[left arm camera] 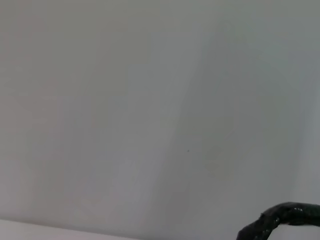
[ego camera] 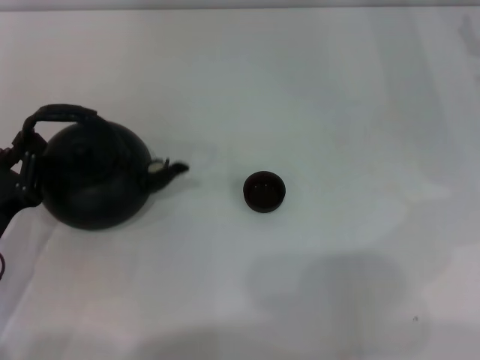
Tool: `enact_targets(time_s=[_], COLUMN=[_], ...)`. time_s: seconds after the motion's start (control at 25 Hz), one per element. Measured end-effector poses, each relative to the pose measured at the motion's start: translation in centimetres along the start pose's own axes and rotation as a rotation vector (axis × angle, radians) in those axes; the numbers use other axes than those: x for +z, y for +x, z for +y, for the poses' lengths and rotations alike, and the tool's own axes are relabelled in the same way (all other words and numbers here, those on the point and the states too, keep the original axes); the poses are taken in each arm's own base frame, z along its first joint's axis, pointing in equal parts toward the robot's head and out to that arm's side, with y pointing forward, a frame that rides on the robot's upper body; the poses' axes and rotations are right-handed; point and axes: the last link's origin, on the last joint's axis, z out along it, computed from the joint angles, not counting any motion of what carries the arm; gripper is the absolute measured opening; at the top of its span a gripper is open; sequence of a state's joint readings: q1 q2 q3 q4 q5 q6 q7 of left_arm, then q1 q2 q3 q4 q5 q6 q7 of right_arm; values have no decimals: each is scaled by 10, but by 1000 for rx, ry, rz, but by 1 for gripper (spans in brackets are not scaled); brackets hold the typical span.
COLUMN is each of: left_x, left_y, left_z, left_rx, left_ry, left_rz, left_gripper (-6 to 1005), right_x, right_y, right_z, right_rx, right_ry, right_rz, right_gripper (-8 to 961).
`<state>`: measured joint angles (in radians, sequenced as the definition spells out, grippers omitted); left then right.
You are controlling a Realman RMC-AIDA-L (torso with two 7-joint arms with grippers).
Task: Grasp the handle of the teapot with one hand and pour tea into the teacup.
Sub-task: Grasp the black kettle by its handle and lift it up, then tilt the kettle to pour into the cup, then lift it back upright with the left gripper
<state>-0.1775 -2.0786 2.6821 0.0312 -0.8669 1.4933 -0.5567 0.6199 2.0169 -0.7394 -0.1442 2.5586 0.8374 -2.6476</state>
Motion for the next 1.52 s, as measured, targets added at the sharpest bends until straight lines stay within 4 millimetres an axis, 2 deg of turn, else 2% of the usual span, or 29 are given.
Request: enact_targets(time_s=[0.16,0.48,0.88,1.0,1.52], left_x=[2,11,55,69,89], left_y=[1,7,28,33,35], left_z=[0,3,12,20,45], left_rx=[2,8,54,145,384], left_ry=[-6,-36,-140,-175,-273], left_rz=[3,28,103,126,171], left_gripper=[162,163,162,162,152], right_x=[-1,-2,0,0,2], right_y=[0,1,0,1,3], right_z=[-1,-3,0,1,6], right_rx=[1,3,4,5,5], right_ry=[2,6,-1,-3,-10], right_rz=[1,3,2,4,16], right_gripper=[858,858,858,858,858])
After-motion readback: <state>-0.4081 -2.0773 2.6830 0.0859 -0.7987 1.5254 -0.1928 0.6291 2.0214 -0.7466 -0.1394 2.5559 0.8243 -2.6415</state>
